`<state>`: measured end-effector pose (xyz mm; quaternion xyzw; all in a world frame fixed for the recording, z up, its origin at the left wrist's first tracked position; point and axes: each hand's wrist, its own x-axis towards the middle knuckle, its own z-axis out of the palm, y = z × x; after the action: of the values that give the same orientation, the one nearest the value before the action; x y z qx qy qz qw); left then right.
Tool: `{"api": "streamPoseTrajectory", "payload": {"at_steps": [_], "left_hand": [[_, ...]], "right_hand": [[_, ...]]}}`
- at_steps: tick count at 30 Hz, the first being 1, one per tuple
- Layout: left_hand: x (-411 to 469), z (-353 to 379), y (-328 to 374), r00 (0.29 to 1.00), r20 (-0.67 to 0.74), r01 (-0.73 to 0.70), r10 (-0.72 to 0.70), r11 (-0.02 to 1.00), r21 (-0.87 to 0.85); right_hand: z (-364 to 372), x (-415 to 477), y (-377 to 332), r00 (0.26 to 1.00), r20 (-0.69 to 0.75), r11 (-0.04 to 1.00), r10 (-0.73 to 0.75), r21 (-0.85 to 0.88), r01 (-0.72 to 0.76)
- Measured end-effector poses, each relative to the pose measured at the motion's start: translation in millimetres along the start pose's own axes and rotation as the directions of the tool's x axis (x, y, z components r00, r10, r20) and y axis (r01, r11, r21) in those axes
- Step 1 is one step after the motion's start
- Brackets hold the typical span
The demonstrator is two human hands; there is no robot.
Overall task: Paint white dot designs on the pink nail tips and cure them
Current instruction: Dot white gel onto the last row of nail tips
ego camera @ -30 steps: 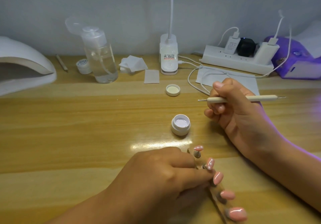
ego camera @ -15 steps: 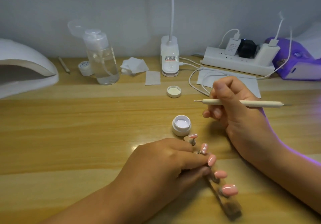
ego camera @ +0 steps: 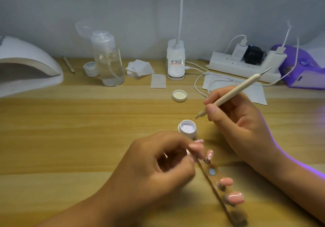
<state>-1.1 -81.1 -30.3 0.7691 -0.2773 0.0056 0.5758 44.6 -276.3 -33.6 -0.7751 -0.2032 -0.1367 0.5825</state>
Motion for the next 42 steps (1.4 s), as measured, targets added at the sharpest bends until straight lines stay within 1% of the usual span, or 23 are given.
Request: {"api": "streamPoseTrajectory", "payload": {"at_steps": [1,2,3,4,6,10,16,19,23,25,27,30,32,36,42], "left_hand": [[2,-2,-1,0.996,-0.006,0.089,-0.092,0.982,-0.166],[4,-3,-2,0.984,-0.012,0.166,-0.177,0.942,-0.293],[7,-4,-4,0.968,-0.019,0.225,-0.250,0.901,-0.371],[10,-5,-6,0.952,-0.030,0.264,-0.304,0.869,-0.417],[15,-9,-10,0.930,-0.060,0.290,-0.362,0.826,-0.483],[18,-13,-15,0.920,-0.089,0.271,-0.383,0.783,-0.560],[18,-13,-15,0.933,-0.086,0.242,-0.349,0.786,-0.569],[19,-13,-16,0.930,-0.086,0.251,-0.358,0.789,-0.561],[18,-13,-16,0.944,-0.051,0.244,-0.327,0.792,-0.560],[18,-12,-15,0.951,-0.031,0.243,-0.307,0.807,-0.539],[17,-10,-14,0.960,-0.012,0.235,-0.281,0.825,-0.514],[16,-7,-13,0.965,0.011,0.234,-0.261,0.847,-0.478],[16,-6,-13,0.967,0.020,0.235,-0.254,0.859,-0.455],[15,-5,-16,0.967,0.040,0.244,-0.250,0.880,-0.408],[14,-5,-18,0.965,0.042,0.254,-0.258,0.893,-0.370]], "right_hand": [[1,-1,0,1.000,0.025,0.999,-0.003,-0.032,0.004],[1,-1,0,0.999,0.049,0.998,-0.008,-0.059,0.011],[1,-2,0,0.997,0.069,0.997,-0.015,-0.076,0.021],[1,-2,0,0.996,0.085,0.996,-0.023,-0.085,0.030],[1,-2,-1,0.994,0.105,0.996,-0.021,-0.088,0.030],[1,-3,-3,0.989,0.149,0.995,0.005,-0.103,0.010],[2,-2,-3,0.985,0.169,0.991,0.024,-0.132,-0.002],[2,-3,-4,0.989,0.148,0.995,0.026,-0.099,-0.011],[1,-2,-7,0.999,0.019,0.999,0.034,0.014,-0.034],[0,-2,-7,0.996,-0.045,0.991,0.072,0.119,-0.067],[-1,-2,-5,0.988,-0.073,0.958,0.138,0.263,-0.115],[1,-2,-5,0.976,-0.053,0.858,0.213,0.488,-0.161],[1,-1,-6,0.974,-0.006,0.799,0.227,0.573,-0.183],[3,-4,-10,0.975,0.088,0.770,0.202,0.602,-0.214],[5,-8,-14,0.974,0.134,0.809,0.182,0.543,-0.226]]}}
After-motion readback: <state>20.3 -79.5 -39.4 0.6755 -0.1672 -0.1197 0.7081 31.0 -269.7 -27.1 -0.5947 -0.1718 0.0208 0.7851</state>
